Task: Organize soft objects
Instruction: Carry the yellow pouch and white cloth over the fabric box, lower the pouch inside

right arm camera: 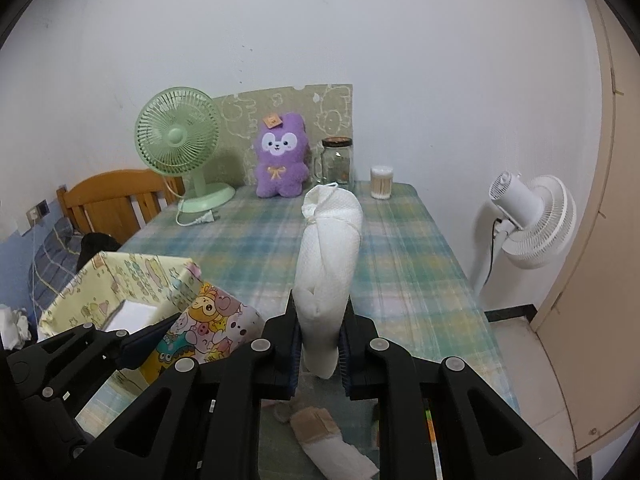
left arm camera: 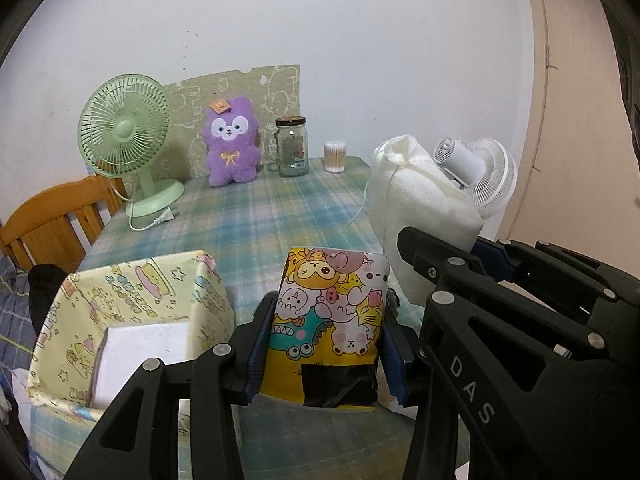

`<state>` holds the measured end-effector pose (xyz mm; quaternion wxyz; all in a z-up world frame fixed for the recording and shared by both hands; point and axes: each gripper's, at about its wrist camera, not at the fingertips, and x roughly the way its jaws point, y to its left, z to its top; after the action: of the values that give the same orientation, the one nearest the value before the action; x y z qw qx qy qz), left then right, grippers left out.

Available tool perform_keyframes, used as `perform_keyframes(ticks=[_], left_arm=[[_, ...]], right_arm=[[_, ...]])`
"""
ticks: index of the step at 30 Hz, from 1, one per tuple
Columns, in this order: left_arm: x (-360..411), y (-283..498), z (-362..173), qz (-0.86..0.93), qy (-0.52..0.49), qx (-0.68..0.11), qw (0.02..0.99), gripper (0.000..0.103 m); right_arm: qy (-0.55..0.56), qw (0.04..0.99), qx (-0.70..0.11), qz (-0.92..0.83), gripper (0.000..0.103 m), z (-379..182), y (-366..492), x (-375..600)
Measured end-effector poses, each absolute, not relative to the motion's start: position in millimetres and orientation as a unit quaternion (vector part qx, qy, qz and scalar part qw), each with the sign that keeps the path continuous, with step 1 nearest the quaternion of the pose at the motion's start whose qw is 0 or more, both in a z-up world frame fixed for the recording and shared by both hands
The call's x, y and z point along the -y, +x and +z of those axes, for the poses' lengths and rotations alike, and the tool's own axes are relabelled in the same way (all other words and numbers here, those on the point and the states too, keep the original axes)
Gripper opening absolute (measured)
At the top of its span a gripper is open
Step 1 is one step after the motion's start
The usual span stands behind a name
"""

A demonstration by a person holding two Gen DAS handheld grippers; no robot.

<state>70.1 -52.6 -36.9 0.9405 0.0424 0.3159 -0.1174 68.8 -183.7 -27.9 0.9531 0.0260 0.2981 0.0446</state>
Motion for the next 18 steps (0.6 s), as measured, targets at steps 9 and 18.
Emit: perform_keyframes(ticks=[9,18], left_arm=[[29,76,-18,-0.109,0.037,-0.304,0.946,0.050],[-1,82,-5,-0.078,0.038,-0.294,0.952,0.050]], right_arm=[[0.024,0.956,-0.285,0.064,0.018,-9,81,160],[0.024,0.954,-0.282,0.099,0.018,4,91,129]])
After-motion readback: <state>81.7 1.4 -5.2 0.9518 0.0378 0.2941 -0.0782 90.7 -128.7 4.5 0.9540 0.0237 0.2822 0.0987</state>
